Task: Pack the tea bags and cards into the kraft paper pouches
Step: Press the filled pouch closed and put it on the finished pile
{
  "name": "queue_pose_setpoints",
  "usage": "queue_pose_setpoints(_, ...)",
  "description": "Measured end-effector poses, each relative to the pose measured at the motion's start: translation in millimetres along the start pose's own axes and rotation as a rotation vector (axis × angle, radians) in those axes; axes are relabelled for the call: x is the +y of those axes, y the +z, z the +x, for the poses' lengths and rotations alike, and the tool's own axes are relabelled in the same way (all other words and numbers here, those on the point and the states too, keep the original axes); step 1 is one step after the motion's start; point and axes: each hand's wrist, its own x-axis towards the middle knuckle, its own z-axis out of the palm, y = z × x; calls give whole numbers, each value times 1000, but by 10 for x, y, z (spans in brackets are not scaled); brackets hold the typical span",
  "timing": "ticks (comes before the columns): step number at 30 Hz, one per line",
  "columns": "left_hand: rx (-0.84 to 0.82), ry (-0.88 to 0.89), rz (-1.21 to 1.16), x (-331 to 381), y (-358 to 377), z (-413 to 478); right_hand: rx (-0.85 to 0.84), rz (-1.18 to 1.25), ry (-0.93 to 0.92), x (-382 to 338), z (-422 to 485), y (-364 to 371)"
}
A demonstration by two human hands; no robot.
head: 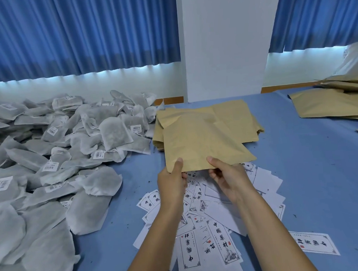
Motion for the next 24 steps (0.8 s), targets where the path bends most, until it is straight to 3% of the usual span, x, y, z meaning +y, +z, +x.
queue_pose_setpoints(6,-44,49,60,-48,55,-44,-116,-1,86,136,-79,116)
queue_pose_setpoints(12,-45,117,106,-38,78,-74,-66,18,-9,131,-127,158)
queue_pose_setpoints(17,-34,76,36,-17,120,-91,-69,74,81,93,-107,127)
queue_pose_setpoints(24,-32,78,9,-21,131,-102,-19,53,29,36,-47,57)
